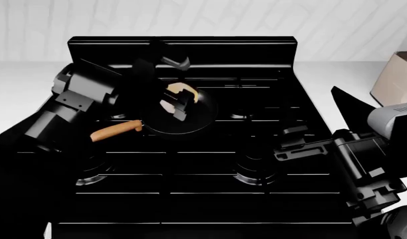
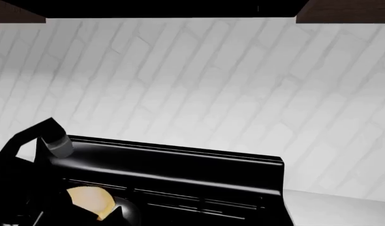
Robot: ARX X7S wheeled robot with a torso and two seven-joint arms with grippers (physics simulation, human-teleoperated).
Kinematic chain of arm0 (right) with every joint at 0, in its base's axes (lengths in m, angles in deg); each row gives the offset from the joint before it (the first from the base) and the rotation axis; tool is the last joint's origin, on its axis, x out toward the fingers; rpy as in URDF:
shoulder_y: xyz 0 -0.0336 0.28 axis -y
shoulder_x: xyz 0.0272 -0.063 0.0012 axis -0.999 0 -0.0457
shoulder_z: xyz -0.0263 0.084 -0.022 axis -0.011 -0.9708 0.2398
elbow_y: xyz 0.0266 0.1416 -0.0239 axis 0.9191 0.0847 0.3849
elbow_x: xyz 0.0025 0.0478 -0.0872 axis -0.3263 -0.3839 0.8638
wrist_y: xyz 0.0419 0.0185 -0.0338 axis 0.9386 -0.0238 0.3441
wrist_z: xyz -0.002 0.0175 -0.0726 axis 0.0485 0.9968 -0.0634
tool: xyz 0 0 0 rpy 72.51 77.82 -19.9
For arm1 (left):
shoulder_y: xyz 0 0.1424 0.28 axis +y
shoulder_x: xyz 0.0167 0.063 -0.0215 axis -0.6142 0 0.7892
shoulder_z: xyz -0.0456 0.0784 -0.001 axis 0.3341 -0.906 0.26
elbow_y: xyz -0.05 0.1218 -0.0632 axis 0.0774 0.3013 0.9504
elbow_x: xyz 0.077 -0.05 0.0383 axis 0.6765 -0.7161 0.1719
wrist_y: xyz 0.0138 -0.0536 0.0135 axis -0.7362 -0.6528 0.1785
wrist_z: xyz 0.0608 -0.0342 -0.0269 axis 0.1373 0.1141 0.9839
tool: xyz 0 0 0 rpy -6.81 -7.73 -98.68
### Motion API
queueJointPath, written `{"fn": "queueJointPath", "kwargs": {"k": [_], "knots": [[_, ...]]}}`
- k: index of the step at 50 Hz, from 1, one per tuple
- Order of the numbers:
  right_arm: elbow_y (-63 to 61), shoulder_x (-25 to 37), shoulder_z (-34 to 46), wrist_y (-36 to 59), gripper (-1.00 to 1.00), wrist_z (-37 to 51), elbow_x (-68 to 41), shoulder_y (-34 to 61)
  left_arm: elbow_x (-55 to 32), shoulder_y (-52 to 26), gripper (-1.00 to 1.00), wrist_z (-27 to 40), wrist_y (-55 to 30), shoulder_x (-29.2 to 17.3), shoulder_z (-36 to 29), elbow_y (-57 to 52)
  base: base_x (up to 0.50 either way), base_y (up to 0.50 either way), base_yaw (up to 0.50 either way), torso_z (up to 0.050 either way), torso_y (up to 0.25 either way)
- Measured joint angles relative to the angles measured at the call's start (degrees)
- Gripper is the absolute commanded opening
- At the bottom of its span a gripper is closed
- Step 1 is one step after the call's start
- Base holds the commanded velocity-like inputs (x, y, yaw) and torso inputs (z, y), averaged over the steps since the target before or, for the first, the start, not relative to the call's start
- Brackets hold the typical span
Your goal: Frozen meat rests on a plate on the counter. Retrieve the meat and place it in a pot on a burner. Then turn the burner on.
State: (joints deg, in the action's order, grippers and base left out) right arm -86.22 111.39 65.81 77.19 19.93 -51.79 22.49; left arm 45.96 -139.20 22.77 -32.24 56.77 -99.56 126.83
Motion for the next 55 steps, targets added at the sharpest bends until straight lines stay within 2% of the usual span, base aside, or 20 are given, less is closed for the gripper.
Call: {"fn": "queueJointPath", "kwargs": {"k": [28, 29, 55], "knots": [[0.21, 0.69, -0.37, -1.15, 1.0, -0.01, -0.37, -1.05, 0.65, 0.16, -1.0, -0.83, 1.12, 0.95, -0.61, 2.12, 0.0, 0.0, 0.0, 0.0, 0.0], [0.18, 0.75, -0.47, -1.21, 1.0, 0.0, -0.45, -1.13, 0.65, 0.15, 1.0, -0.8, 1.09, 0.95, -0.61, 2.08, 0.0, 0.0, 0.0, 0.0, 0.0], [-0.77, 1.7, -1.51, -1.89, 1.0, 0.8, -2.39, -1.38, -1.68, -1.23, 1.0, 3.33, -3.02, -2.2, 1.63, -5.37, 0.0, 0.0, 0.0, 0.0, 0.0]]}}
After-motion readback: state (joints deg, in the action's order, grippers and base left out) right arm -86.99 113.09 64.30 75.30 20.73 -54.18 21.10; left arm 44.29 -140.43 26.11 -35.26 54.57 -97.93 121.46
